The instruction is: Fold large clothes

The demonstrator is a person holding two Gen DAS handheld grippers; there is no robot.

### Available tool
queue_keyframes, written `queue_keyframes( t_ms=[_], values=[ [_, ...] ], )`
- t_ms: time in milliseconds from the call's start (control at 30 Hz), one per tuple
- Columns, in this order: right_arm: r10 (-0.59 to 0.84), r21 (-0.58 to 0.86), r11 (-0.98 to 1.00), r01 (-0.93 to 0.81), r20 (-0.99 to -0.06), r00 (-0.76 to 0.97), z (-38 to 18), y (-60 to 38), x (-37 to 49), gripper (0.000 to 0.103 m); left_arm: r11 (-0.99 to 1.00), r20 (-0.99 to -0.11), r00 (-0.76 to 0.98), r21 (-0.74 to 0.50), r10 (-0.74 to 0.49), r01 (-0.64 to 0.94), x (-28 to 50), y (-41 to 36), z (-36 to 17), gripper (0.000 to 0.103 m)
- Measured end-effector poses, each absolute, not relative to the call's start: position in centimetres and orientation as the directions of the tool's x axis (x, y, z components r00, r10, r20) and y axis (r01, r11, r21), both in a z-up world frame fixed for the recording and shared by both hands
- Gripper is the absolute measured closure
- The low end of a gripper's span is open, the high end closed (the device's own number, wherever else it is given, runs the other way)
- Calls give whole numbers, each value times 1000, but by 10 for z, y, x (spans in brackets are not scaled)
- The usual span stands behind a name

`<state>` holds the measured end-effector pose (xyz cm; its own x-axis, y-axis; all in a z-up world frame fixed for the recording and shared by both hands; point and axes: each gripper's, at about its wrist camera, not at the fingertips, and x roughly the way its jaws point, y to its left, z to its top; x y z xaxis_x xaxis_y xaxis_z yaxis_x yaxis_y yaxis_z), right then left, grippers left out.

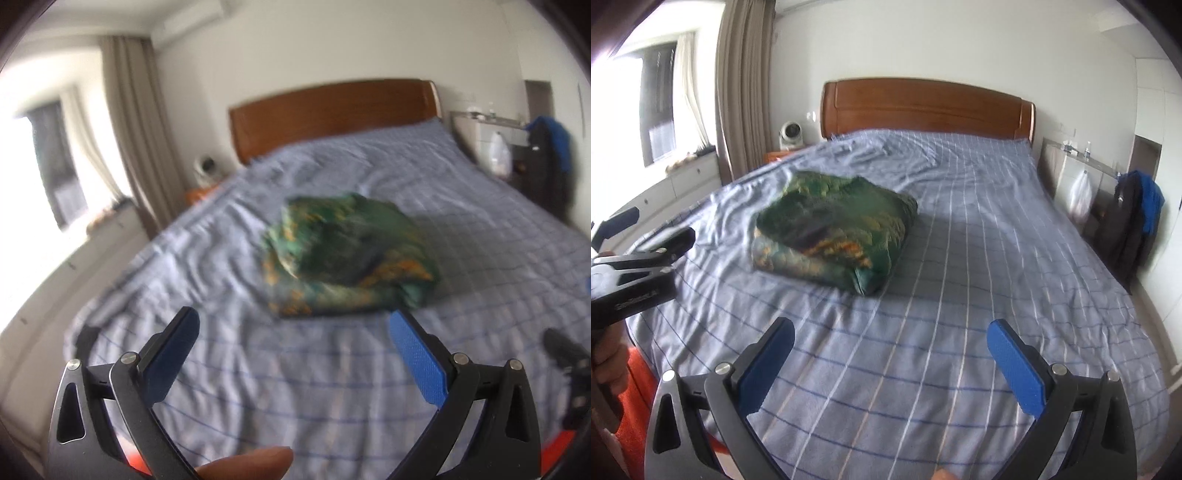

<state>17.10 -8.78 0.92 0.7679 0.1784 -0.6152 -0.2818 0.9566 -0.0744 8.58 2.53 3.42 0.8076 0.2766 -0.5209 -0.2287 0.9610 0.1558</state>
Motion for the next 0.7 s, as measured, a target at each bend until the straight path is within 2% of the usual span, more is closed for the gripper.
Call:
queue_keyframes(
  t_ms=[100, 267, 400, 533, 700],
  values=[
    [195, -39, 958, -285, -640, 743, 6, -90, 167, 0, 977, -592, 777, 105, 213, -187, 85, 27, 29, 0],
    [183, -45, 957, -286, -672, 718, 2, -90, 158, 0, 992, -635, 762, 80, 126, -97, 75, 28, 23, 0],
    [217, -5, 953, -303, -687, 694, 4, -92, 140, 0, 991, -655, 748, 132, 105, -23, 61, 19, 18, 0],
    [227, 8, 952, -304, -683, 694, 3, -93, 123, 0, 996, -661, 747, 87, 76, -24, 50, 14, 23, 0],
    [185, -53, 951, -305, -693, 696, -4, -87, 111, 0, 998, -679, 732, 56, 59, -28, 44, 3, 20, 0]
  ],
)
